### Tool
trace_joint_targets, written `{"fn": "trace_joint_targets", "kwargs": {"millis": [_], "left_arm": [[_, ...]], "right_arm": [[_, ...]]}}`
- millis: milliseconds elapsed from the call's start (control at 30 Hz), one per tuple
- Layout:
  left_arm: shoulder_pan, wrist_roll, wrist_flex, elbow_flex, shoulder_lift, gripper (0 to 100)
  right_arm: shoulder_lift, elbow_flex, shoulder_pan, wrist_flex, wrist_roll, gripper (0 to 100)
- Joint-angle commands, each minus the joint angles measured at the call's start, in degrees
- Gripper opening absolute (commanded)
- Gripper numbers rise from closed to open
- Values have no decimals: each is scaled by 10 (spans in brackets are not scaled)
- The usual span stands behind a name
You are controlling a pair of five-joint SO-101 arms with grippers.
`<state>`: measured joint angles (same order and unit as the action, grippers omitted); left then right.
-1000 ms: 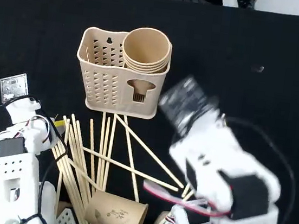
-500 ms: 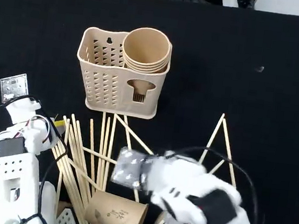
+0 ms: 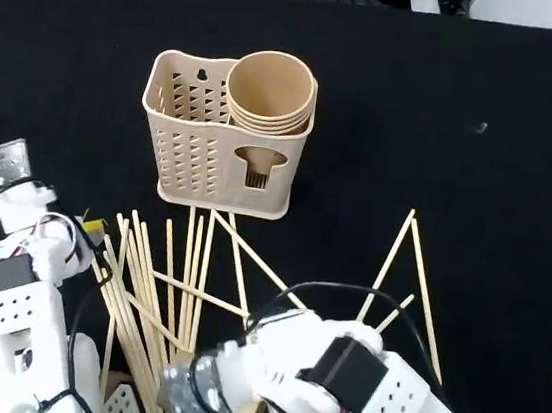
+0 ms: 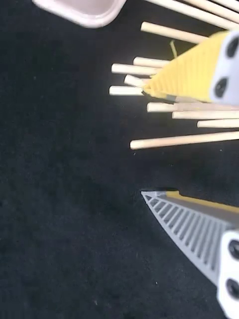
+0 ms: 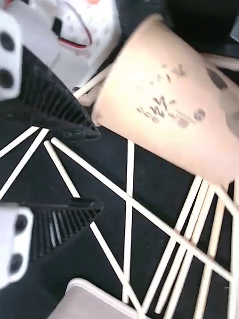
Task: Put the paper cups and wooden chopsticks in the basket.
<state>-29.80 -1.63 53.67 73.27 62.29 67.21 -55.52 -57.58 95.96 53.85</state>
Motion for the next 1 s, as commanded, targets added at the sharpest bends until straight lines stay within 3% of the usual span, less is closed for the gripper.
{"fn": "trace_joint_targets", "kwargs": {"millis": [0,167,433,967], "left_arm": [[-9,-4,-10,-28,8,292],[-9,-4,-11,-28,8,292],[-13,-4,-11,-31,8,292],[-14,-4,-11,-35,8,292]], "right_arm": [[-3,47,-7,47,85,194],[-54,53,-13,50,132,195],[-182,59,-26,51,128,197],[-203,86,-173,43,25,194]]}}
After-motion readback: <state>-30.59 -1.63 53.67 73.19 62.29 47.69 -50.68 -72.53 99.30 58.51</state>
